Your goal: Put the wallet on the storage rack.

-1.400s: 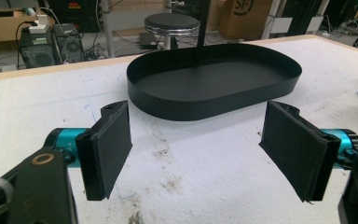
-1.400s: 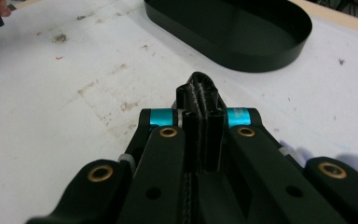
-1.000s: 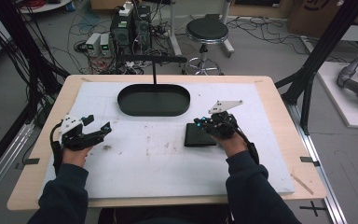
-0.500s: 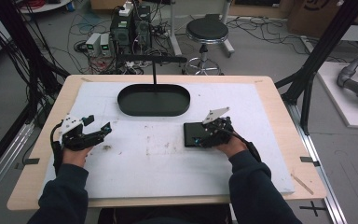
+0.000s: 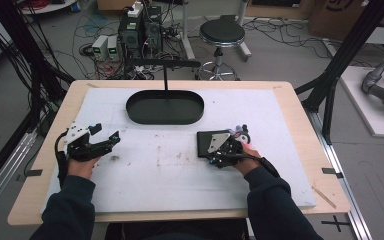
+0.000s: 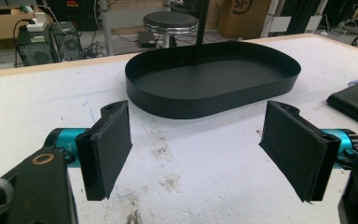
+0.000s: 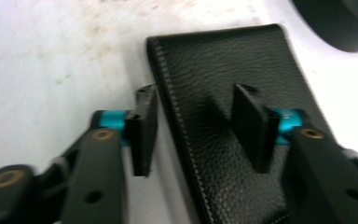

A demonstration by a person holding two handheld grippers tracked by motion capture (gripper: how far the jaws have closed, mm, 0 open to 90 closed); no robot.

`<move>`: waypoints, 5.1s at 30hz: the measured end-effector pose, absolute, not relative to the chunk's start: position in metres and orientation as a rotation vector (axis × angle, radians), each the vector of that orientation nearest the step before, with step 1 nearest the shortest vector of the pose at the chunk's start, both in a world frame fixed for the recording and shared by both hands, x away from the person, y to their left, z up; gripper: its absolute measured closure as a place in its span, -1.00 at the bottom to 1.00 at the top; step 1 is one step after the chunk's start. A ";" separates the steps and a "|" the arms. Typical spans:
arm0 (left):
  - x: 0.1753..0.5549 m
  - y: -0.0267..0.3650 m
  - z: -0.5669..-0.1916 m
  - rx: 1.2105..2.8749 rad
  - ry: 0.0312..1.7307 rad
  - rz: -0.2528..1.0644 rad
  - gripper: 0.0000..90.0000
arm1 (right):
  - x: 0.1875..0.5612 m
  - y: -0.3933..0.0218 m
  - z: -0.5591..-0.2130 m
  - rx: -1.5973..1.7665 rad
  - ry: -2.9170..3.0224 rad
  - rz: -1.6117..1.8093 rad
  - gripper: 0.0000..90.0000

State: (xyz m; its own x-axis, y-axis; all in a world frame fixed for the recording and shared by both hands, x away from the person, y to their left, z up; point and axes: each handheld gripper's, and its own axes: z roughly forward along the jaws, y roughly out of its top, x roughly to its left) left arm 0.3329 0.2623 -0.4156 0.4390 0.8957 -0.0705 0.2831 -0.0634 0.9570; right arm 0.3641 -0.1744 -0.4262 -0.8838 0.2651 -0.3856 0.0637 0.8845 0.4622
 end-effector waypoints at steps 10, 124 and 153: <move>0.333 0.262 -0.416 1.599 1.060 0.698 -0.47 | 0.365 -0.175 -0.423 0.199 2.610 0.630 0.75; 0.335 0.267 -0.418 1.579 1.073 0.691 -0.47 | 0.322 -0.145 -0.391 0.854 2.075 1.195 -0.56; 0.335 0.267 -0.418 1.588 1.074 0.693 -0.47 | 0.358 -0.185 -0.409 0.998 2.224 1.191 0.71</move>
State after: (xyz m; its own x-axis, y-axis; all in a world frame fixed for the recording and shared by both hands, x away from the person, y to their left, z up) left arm 0.3349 0.2671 -0.4175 0.4295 0.8989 -0.0861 0.2926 -0.0483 0.9550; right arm 0.3577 -0.1849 -0.4085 -0.6513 0.7581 -0.0324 0.3934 0.3738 0.8400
